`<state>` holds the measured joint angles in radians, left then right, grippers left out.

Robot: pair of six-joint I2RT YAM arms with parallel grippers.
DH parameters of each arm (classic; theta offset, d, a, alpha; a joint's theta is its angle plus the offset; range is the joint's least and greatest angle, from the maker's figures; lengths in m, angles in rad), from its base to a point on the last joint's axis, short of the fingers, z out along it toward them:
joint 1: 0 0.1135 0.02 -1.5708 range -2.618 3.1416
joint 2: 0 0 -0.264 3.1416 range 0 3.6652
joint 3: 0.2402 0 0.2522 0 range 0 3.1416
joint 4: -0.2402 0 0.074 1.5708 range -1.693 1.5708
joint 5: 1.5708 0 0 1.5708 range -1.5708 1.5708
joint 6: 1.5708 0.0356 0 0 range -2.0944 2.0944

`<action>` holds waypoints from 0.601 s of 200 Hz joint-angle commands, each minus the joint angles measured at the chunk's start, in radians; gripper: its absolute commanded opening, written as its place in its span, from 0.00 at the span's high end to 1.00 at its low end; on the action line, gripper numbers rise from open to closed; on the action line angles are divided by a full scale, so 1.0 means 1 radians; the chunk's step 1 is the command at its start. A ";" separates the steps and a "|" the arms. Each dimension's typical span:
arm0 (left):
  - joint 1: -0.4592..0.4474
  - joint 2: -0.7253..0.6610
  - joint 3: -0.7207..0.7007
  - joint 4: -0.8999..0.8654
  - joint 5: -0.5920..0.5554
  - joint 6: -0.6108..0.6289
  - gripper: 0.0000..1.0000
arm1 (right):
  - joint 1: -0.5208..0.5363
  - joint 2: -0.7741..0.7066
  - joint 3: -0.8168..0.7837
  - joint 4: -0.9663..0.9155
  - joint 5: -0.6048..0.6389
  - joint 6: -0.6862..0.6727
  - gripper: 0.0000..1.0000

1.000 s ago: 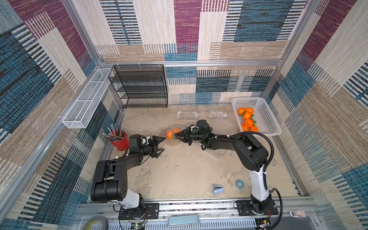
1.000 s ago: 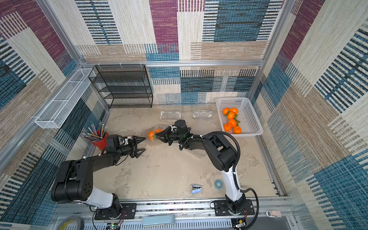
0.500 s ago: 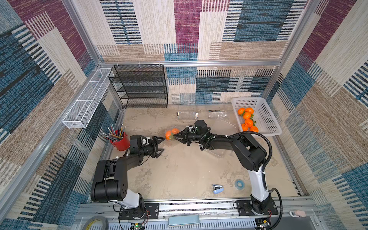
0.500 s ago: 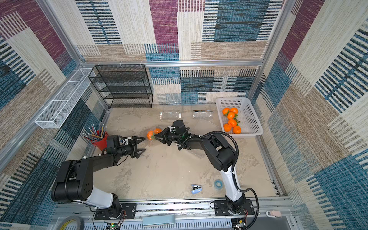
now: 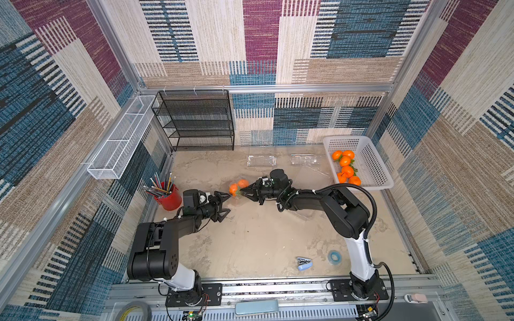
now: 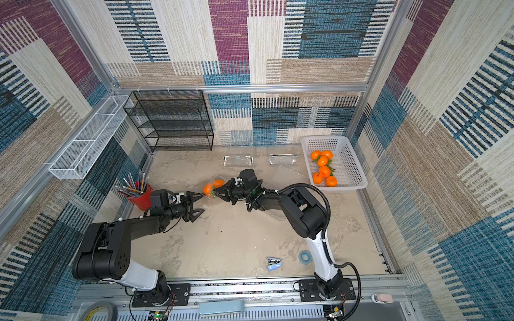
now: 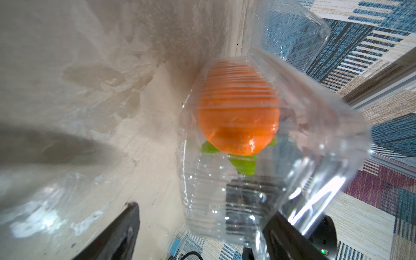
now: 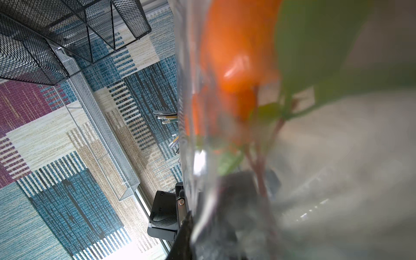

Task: Take oranges out of containers
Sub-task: Open the packing box at the center of the board.

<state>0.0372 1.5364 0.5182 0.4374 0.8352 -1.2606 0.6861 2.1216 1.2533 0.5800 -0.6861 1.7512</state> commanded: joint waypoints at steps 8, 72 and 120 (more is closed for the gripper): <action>-0.007 -0.008 -0.005 -0.074 -0.011 0.038 0.15 | 0.018 -0.002 0.005 0.128 -0.017 0.104 0.78; -0.007 -0.016 -0.010 -0.163 -0.036 0.078 0.16 | 0.032 -0.009 0.010 0.134 0.021 0.140 0.78; -0.002 -0.052 0.031 -0.308 -0.067 0.146 0.16 | 0.032 0.000 0.073 0.055 -0.002 0.057 0.69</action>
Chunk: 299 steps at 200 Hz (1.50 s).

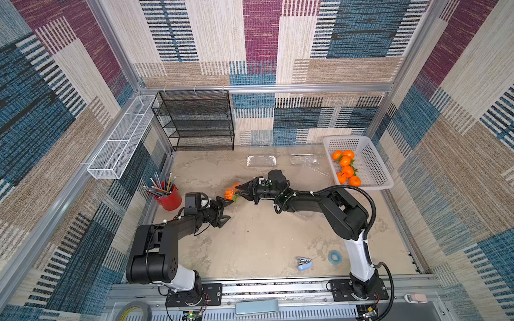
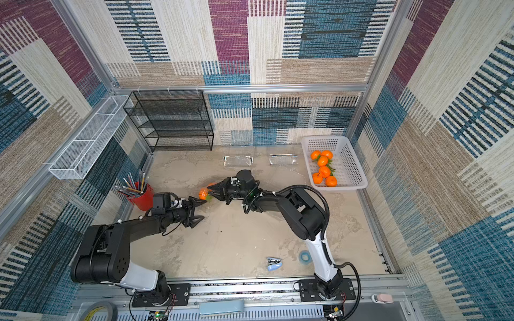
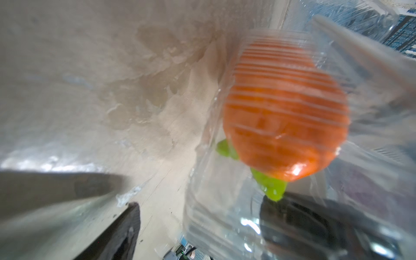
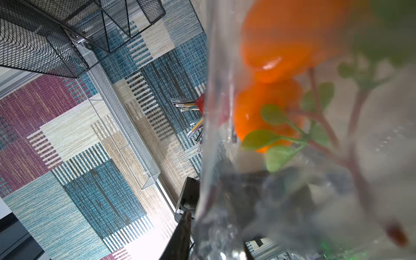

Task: Take oranges out of containers
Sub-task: Open the packing box at the center of the board.

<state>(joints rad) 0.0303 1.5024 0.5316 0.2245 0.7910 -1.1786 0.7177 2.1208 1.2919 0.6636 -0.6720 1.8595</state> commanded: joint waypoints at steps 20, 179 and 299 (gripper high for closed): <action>0.011 -0.038 0.044 -0.173 -0.037 0.109 0.14 | -0.001 0.008 0.079 -0.085 -0.031 -0.105 0.63; 0.133 -0.089 0.396 -0.714 -0.200 0.453 0.01 | -0.064 0.172 0.773 -1.060 0.056 -0.947 0.10; 0.137 0.263 0.613 -0.732 -0.109 0.505 0.01 | -0.051 0.249 0.764 -1.301 0.426 -1.276 0.44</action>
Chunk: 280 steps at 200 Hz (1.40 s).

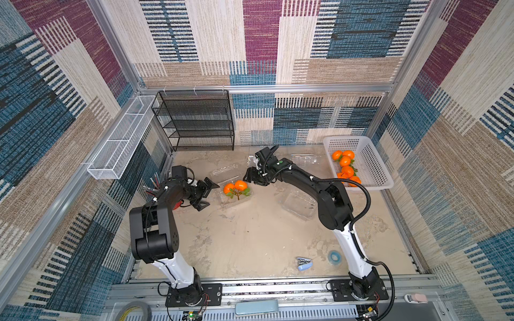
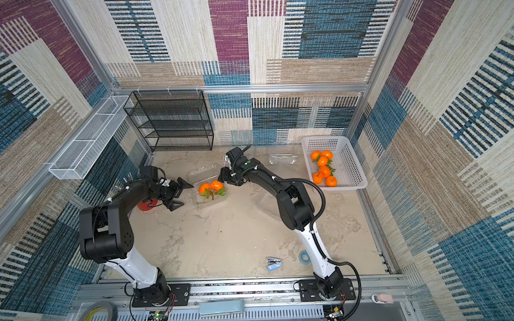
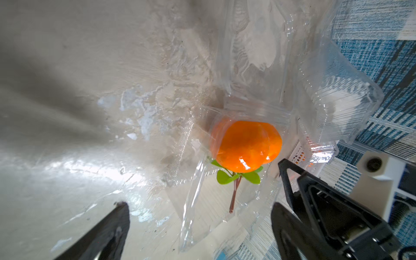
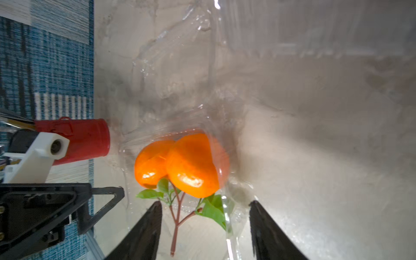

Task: Take oranges out of containers
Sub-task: Open the packing box at the center of the board, then move the packing box to the center of the board.

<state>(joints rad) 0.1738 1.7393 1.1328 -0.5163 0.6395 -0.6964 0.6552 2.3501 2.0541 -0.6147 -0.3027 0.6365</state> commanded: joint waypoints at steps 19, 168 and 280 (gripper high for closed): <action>-0.012 0.039 0.006 0.035 0.057 0.006 0.01 | 0.022 0.028 -0.015 -0.022 0.064 -0.057 0.53; -0.175 0.022 -0.117 0.189 0.075 -0.128 0.01 | 0.067 -0.345 -0.607 0.143 0.091 0.151 0.81; -0.342 0.126 -0.001 0.246 0.065 -0.220 0.01 | 0.037 -0.454 -0.734 0.072 0.132 0.261 0.77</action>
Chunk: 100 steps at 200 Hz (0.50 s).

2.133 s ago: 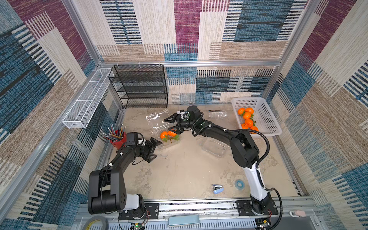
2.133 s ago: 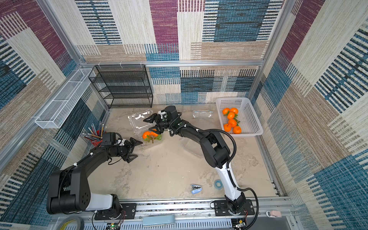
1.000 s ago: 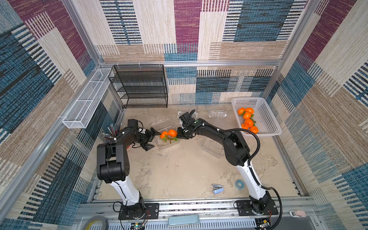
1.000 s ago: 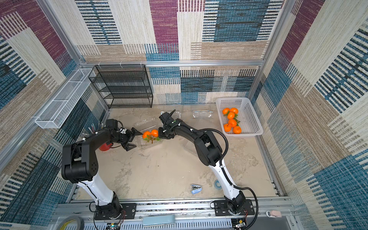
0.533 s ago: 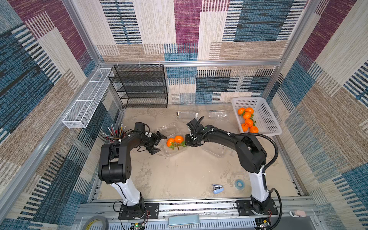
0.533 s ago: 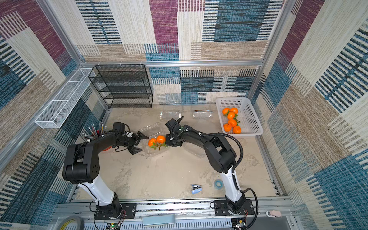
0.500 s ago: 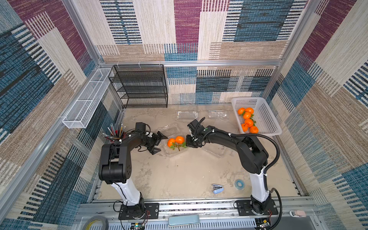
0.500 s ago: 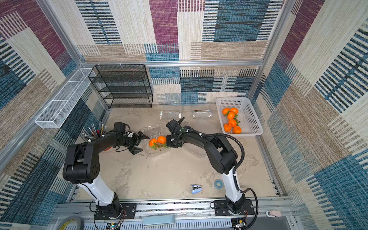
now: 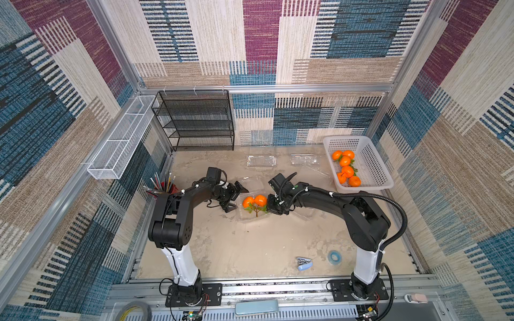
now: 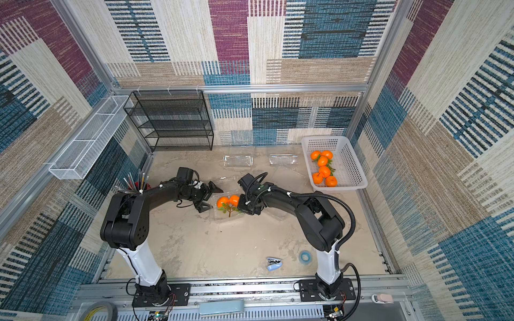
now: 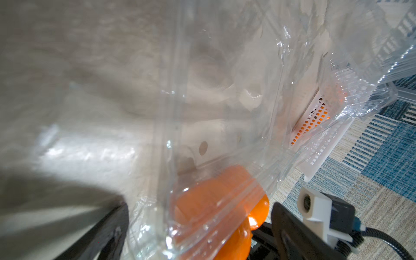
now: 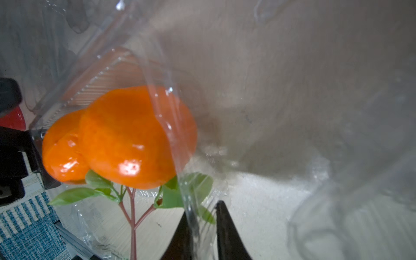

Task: Take oranges out of containers
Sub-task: Move the packing box to the center of the board.

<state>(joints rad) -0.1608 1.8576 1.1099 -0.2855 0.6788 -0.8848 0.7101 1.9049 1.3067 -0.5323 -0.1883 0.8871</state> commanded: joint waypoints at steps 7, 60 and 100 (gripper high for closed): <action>-0.009 0.010 0.027 0.018 0.025 -0.035 0.01 | -0.027 -0.012 0.018 -0.019 0.024 0.005 0.76; -0.022 0.047 0.083 0.019 0.031 -0.049 0.01 | -0.043 -0.023 0.074 -0.063 0.052 -0.039 0.65; -0.032 0.074 0.107 0.015 0.031 -0.060 0.01 | -0.043 -0.021 0.085 -0.069 0.039 -0.046 0.57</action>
<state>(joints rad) -0.1921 1.9244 1.2034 -0.2737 0.6880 -0.9283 0.6659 1.8900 1.3792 -0.5945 -0.1490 0.8566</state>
